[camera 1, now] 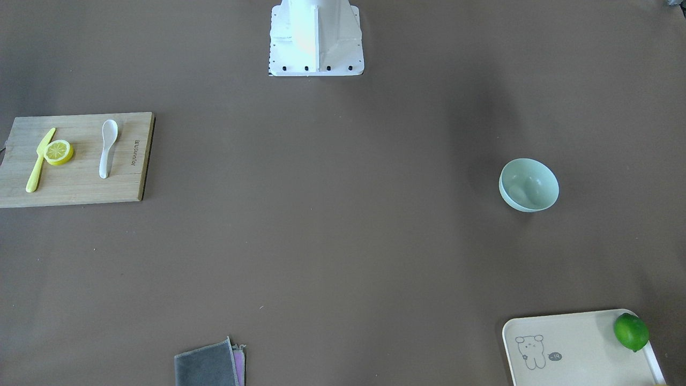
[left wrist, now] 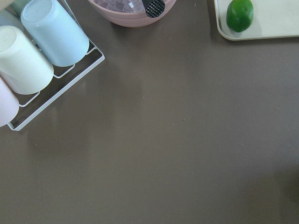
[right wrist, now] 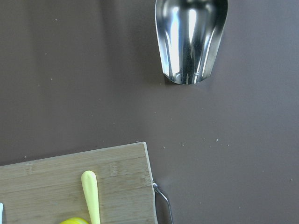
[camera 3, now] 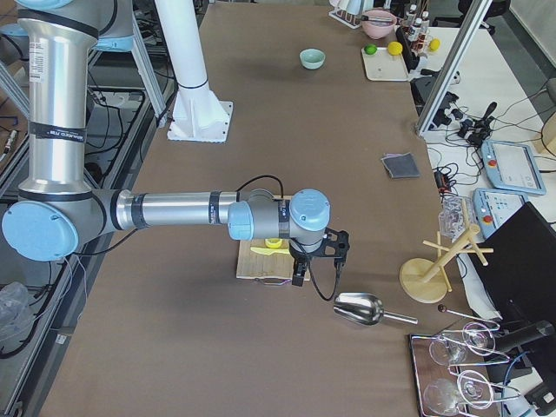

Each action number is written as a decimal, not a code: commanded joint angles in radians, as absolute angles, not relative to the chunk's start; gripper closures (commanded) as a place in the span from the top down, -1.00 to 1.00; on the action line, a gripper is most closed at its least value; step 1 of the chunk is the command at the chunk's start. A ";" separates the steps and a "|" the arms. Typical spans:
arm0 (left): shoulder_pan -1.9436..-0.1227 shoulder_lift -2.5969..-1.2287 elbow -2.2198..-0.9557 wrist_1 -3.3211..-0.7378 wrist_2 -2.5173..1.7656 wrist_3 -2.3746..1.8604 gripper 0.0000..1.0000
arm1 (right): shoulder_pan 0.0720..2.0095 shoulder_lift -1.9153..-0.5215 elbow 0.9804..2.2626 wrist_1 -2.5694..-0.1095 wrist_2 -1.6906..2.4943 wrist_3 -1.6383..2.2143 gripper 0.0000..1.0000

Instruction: Place spoon in bowl

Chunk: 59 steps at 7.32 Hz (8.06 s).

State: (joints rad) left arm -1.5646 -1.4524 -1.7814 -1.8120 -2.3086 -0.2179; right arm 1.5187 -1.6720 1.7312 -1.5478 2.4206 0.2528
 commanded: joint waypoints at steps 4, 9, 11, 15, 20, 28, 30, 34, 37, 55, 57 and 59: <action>-1.565 -1.450 -1.782 -1.810 -2.309 -0.218 0.96 | 1.519 -1.672 1.736 -1.548 2.421 0.253 1.00; -1.563 -1.453 -1.792 -1.813 -2.310 -0.218 0.96 | 1.519 -1.671 1.738 -1.539 2.433 0.252 1.00; -1.493 -1.509 -1.795 -1.842 -2.325 -0.216 0.96 | 1.517 -1.657 1.741 -1.536 2.436 0.253 1.00; -1.200 -1.594 -1.705 -2.130 -2.323 -0.376 0.96 | 1.436 -1.555 1.735 -1.537 2.497 0.256 1.00; -1.128 -1.720 -1.427 -2.417 -2.313 -0.745 0.96 | 1.396 -1.549 1.648 -1.315 2.560 0.256 1.00; -1.005 -1.680 -1.394 -2.470 -2.312 -0.752 0.40 | 1.359 -1.514 1.641 -1.315 2.569 0.357 1.00; -1.005 -1.667 -1.391 -2.467 -2.321 -0.752 -1.00 | 1.359 -1.514 1.641 -1.315 2.569 0.356 1.00; -1.021 -1.686 -1.442 -2.454 -2.394 -0.866 -1.00 | 1.341 -1.509 1.652 -1.312 2.571 0.357 1.00; -1.011 -1.880 -1.560 -2.291 -2.384 -1.171 -1.00 | 1.222 -1.457 1.709 -1.308 2.516 0.483 1.00; -0.568 -2.246 -1.546 -2.026 -1.779 -1.499 0.93 | 0.971 -1.569 1.802 -1.308 2.336 0.804 1.00; -0.606 -2.246 -1.630 -1.946 -1.787 -1.462 0.93 | 0.933 -1.569 1.801 -1.308 2.327 0.894 1.00; -0.623 -2.246 -1.661 -1.907 -1.789 -1.424 0.93 | 0.881 -1.568 1.799 -1.308 2.252 0.927 1.00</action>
State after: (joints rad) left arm -0.6118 -2.2458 -1.6411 -1.9282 -1.7875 -1.4414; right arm 0.9082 -1.5683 1.8006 -1.3085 2.2878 0.9067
